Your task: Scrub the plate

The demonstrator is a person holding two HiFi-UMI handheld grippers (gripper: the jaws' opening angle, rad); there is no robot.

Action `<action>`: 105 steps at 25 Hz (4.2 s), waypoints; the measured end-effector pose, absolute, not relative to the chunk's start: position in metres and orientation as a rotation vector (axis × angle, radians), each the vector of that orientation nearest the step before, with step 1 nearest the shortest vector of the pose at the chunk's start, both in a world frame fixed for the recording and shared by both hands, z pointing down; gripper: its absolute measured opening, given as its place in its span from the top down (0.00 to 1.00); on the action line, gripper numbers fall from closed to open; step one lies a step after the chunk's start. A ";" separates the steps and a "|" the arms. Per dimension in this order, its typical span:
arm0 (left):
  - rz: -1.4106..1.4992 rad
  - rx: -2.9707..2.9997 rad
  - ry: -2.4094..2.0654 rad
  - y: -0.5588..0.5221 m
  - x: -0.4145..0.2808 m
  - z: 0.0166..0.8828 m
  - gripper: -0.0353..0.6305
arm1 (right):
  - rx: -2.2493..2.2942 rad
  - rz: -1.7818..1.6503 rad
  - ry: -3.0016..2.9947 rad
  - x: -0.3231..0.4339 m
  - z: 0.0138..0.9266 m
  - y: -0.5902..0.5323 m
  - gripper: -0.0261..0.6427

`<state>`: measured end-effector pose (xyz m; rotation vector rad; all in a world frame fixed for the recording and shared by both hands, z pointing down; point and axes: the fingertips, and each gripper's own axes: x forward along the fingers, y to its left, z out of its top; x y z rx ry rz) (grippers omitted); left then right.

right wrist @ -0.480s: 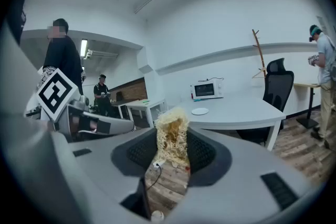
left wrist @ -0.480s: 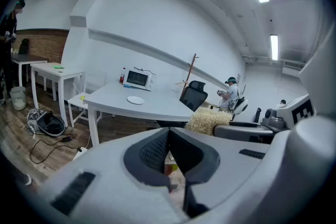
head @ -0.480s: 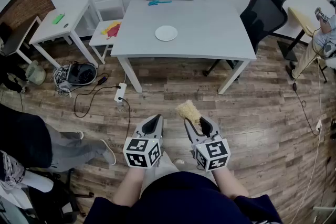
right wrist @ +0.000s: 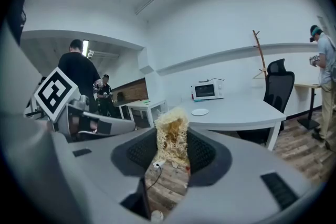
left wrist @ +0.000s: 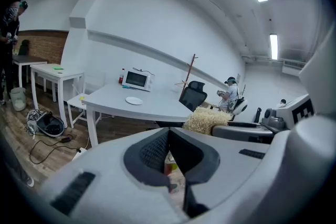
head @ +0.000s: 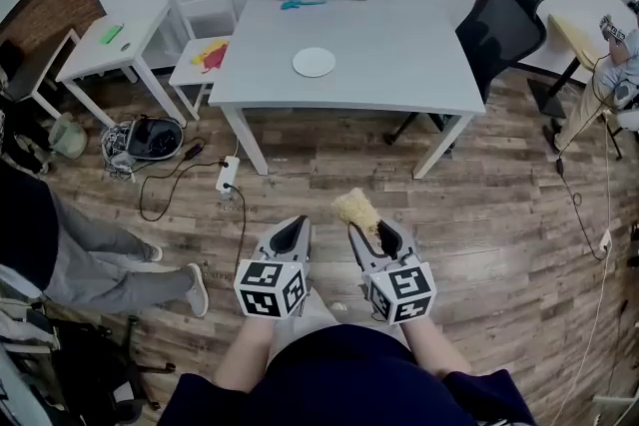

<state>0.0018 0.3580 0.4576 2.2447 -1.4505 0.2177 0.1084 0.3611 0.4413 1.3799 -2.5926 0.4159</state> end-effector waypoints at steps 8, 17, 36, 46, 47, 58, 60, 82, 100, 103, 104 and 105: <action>0.219 2.213 -1.457 0.362 0.002 0.466 0.92 | 1.329 0.521 -2.635 0.107 0.448 0.364 0.71; 0.214 2.195 -1.464 0.314 -0.016 0.476 0.92 | 1.322 0.562 -2.634 0.095 0.458 0.317 0.71; 0.225 2.270 -1.375 0.074 -0.072 0.452 0.92 | 1.436 0.498 -2.611 0.037 0.424 0.086 0.71; 0.266 2.275 -1.324 -0.008 -0.098 0.468 0.92 | 1.501 0.526 -2.572 0.015 0.436 0.007 0.71; 0.270 2.271 -1.318 -0.015 -0.099 0.471 0.92 | 1.514 0.533 -2.564 0.016 0.438 0.000 0.71; 0.318 2.196 -1.259 -0.065 -0.108 0.507 0.92 | 1.594 0.574 -2.481 0.033 0.455 -0.059 0.71; 0.333 2.192 -1.252 -0.074 -0.106 0.514 0.92 | 1.584 0.575 -2.485 0.033 0.459 -0.072 0.70; 0.275 1.807 -1.001 -0.158 -0.076 0.613 0.60 | 1.354 0.575 -2.500 0.032 0.502 -0.198 0.71; 0.365 1.589 -1.150 -0.181 -0.087 0.649 0.83 | 1.284 0.635 -2.474 0.038 0.524 -0.223 0.70; 0.370 1.589 -1.163 -0.181 -0.087 0.650 0.84 | 1.284 0.635 -2.471 0.040 0.525 -0.225 0.71; 0.361 1.593 -1.168 -0.182 -0.086 0.649 0.85 | 1.284 0.634 -2.470 0.041 0.525 -0.225 0.70; 0.348 1.601 -1.173 -0.183 -0.086 0.647 0.85 | 1.284 0.633 -2.470 0.041 0.526 -0.226 0.70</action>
